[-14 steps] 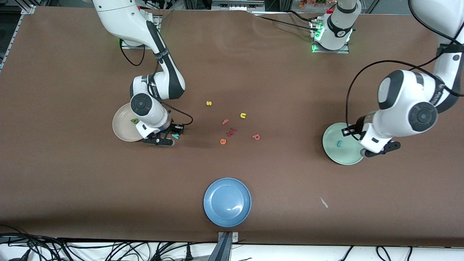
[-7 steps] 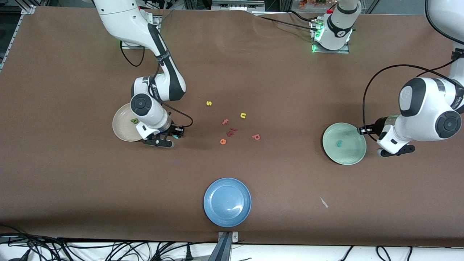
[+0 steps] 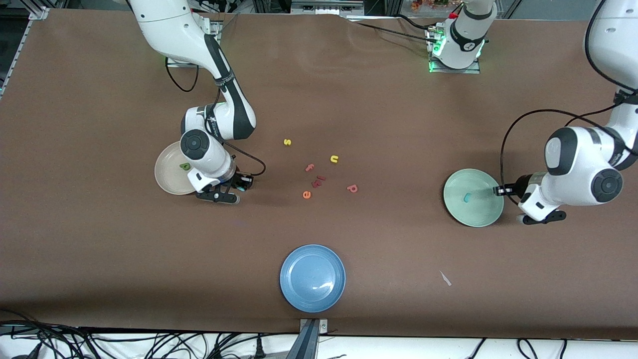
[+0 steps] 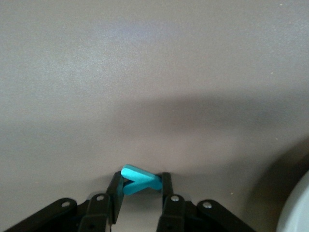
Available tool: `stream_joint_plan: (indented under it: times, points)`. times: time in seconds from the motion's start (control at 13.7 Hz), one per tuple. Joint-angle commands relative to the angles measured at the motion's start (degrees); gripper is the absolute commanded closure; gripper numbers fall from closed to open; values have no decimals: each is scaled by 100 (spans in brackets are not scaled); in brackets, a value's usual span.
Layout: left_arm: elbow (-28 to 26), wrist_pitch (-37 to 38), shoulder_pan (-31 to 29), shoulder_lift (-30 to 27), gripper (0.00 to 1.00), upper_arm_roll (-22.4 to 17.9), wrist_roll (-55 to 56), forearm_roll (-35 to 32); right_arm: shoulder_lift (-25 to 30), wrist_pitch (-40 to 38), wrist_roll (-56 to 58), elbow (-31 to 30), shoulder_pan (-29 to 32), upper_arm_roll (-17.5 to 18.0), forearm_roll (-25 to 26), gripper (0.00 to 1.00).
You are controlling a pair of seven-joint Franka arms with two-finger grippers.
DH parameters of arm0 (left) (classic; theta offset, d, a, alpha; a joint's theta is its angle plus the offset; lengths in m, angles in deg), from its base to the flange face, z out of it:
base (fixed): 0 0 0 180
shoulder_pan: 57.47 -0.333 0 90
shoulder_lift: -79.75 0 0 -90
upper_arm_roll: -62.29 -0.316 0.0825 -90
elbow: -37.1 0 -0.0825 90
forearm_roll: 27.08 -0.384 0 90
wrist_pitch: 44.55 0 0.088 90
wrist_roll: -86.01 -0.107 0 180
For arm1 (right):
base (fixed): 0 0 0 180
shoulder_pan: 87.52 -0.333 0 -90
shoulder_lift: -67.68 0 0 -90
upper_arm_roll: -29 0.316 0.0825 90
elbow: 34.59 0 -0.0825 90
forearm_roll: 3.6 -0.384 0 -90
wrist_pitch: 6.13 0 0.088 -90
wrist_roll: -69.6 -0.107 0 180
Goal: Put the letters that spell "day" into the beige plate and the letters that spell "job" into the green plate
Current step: 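Drop the cyan y on the cream plate while the left gripper releases the o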
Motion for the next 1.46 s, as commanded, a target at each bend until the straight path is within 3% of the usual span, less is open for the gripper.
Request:
stream_joint_plan:
  times: [0.0,0.07,0.15,0.22,0.29,0.51,0.66,0.81,0.95,1.03,1.1,1.32,1.39]
  points:
    - [93,-222,-41,187,81,44,-97,-166,101,-65,141,88,-2,-10,-111,81]
    - [93,-293,-32,231,69,44,-97,-175,242,-344,176,88,6,-71,-84,81]
    - [93,-328,-41,240,46,44,-97,-175,443,-730,376,88,7,-298,-58,81]
    - [102,-329,-41,214,15,44,-97,-175,628,-1177,796,70,7,-527,-67,81]
    - [146,-320,-41,179,0,52,-97,-175,760,-1617,1200,18,15,-755,-84,81]
    - [190,-241,55,-154,0,279,148,-87,1112,-2280,2238,-393,15,-1432,-84,81]
    - [190,-101,56,-330,0,823,970,-87,1175,-2219,3203,-833,24,-1942,-93,81]
    - [190,-135,125,-287,0,1438,2068,-87,1157,-2053,3437,-1132,33,-2084,-102,81]
    - [199,-371,659,-147,0,1555,3036,-87,1087,-1685,3454,-1344,42,-2085,-102,76]
    - [199,-782,993,-42,1,1547,3641,-113,1035,-1561,3472,-1397,42,-2085,-102,49]
    - [199,-1212,1336,133,1,1512,4221,-165,1017,-1551,3463,-1397,76,-2085,-102,0]
    - [208,-1664,2154,459,1,1310,4867,-148,1156,-1691,3402,-1301,95,-2085,-102,0]
    - [208,-1673,2504,504,6,1100,4999,-157,1235,-1918,3402,-1144,94,-2093,-102,0]
